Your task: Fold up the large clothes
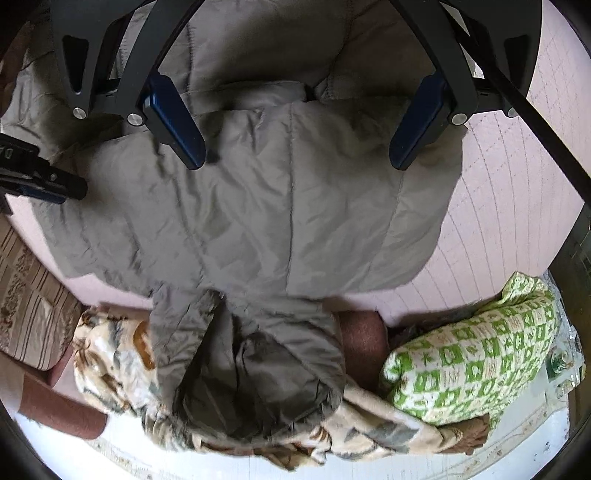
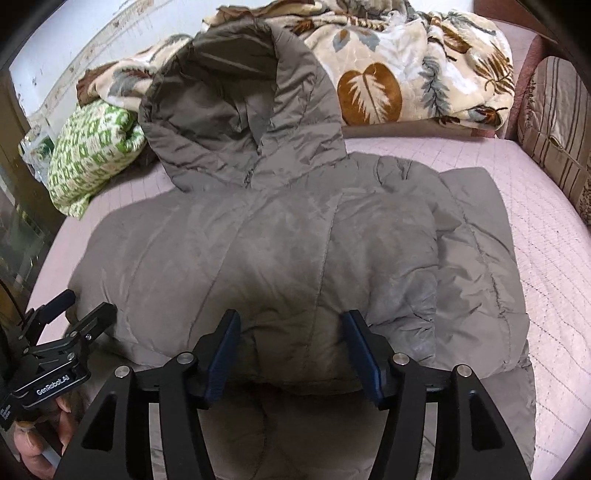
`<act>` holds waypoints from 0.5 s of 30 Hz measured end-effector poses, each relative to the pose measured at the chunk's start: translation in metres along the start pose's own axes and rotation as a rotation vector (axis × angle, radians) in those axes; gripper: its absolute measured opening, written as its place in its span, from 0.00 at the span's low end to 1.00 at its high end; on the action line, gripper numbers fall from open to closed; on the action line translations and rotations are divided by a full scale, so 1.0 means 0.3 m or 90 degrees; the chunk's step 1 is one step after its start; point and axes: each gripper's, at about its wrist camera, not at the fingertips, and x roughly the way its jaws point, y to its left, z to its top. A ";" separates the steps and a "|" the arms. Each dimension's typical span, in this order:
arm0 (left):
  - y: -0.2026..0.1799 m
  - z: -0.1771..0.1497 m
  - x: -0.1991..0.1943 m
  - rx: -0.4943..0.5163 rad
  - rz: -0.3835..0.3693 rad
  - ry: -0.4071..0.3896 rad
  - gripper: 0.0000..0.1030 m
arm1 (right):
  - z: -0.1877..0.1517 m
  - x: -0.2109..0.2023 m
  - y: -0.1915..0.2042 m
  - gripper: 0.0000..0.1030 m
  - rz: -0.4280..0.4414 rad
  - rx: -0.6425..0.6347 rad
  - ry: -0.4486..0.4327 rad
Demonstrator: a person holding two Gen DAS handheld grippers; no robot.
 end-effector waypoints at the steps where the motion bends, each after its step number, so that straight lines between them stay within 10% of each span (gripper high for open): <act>1: 0.000 0.005 -0.016 -0.002 -0.002 -0.012 0.97 | 0.001 -0.004 -0.001 0.61 0.003 0.001 -0.002; 15: 0.025 0.023 -0.067 -0.023 -0.017 -0.040 0.97 | 0.005 -0.058 0.039 0.61 0.013 -0.019 -0.026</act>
